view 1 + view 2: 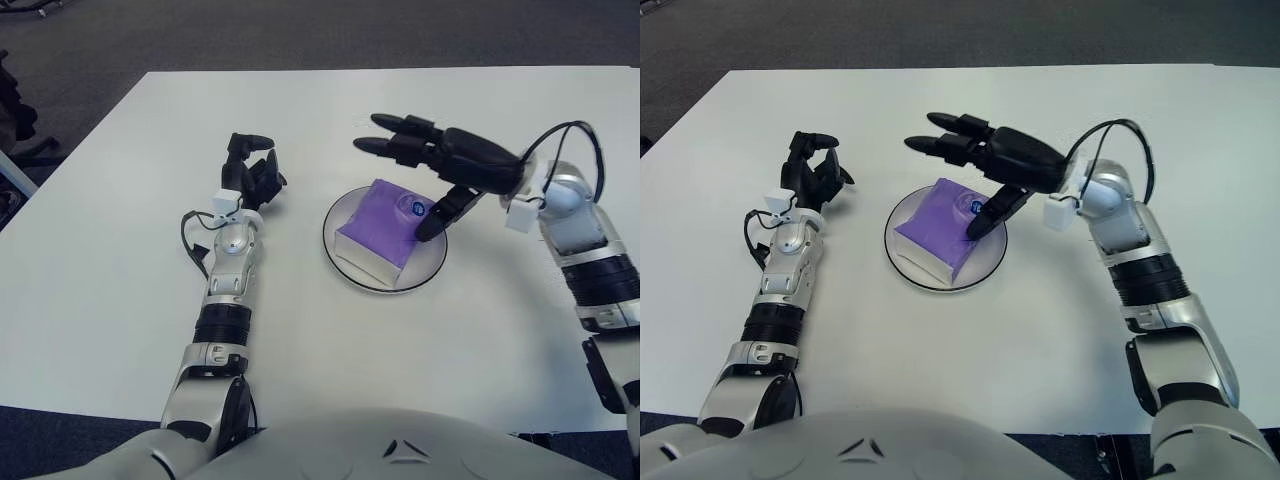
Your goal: Put the tissue paper into the plate.
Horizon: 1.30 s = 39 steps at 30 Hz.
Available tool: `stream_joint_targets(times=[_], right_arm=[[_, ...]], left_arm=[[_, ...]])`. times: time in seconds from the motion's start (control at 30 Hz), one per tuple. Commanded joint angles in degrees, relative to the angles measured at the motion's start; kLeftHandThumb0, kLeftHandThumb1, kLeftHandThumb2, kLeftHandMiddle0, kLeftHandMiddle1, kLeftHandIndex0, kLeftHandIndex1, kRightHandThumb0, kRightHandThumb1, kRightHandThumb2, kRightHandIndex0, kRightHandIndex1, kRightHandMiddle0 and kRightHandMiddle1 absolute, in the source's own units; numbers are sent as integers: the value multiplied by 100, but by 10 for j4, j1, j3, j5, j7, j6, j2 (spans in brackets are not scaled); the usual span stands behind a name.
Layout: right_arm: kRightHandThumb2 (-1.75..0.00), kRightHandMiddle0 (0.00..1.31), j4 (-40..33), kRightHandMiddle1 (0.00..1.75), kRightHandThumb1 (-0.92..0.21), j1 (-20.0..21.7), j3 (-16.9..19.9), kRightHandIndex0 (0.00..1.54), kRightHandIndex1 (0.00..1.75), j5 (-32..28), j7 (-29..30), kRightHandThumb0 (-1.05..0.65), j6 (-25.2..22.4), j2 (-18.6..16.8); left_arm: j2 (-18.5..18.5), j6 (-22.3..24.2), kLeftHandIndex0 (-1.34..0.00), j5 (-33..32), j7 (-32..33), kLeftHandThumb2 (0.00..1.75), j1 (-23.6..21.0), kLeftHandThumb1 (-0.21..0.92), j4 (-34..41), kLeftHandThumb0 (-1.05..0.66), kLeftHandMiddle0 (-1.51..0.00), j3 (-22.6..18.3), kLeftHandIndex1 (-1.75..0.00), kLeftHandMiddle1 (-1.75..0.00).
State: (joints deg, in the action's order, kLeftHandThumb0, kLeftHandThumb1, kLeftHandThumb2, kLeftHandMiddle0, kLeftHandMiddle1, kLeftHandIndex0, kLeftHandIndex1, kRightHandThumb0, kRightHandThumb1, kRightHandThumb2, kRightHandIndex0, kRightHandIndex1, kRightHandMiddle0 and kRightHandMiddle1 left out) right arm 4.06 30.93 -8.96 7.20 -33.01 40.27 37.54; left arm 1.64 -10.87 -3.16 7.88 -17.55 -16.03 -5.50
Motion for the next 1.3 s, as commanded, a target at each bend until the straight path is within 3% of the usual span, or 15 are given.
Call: stream_joint_targets(times=[0.0, 0.37, 0.6, 0.73, 0.93, 1.07, 1.27], right_arm=[[-10, 6, -31, 0, -92, -14, 33, 0, 0, 7, 5, -39, -43, 19], [-13, 6, -18, 0, -92, -40, 89, 0, 0, 122, 128, -25, -67, -2], [-9, 7, 79, 1, -92, -28, 90, 3, 1, 194, 264, -16, -25, -25], [-8, 9, 98, 1, -92, -26, 88, 6, 2, 192, 294, -17, -21, -36], [-7, 13, 150, 3, -92, -41, 96, 20, 4, 127, 326, -22, -30, -94], [-9, 17, 149, 4, -92, -54, 108, 28, 4, 68, 314, -30, -86, -130], [-14, 29, 91, 8, -92, -89, 127, 42, 5, 6, 294, -40, -233, -166]], left_arm=[[17, 4, -28, 0, -4, 69, 97, 79, -56, -36, -87, 1, -175, -175], [15, 7, -28, 3, -2, 69, 93, 79, -56, -36, -88, 1, -175, -175], [14, 10, -28, 4, -1, 69, 91, 79, -57, -36, -88, 0, -175, -175], [13, 10, -28, 5, -1, 69, 89, 79, -58, -36, -88, 0, -175, -175], [12, 10, -28, 7, 0, 69, 88, 79, -58, -36, -89, 1, -175, -175], [12, 12, -28, 8, 1, 69, 88, 79, -55, -36, -89, 2, -175, -175], [12, 12, -28, 10, 1, 69, 92, 78, -47, -36, -89, 4, -175, -175]])
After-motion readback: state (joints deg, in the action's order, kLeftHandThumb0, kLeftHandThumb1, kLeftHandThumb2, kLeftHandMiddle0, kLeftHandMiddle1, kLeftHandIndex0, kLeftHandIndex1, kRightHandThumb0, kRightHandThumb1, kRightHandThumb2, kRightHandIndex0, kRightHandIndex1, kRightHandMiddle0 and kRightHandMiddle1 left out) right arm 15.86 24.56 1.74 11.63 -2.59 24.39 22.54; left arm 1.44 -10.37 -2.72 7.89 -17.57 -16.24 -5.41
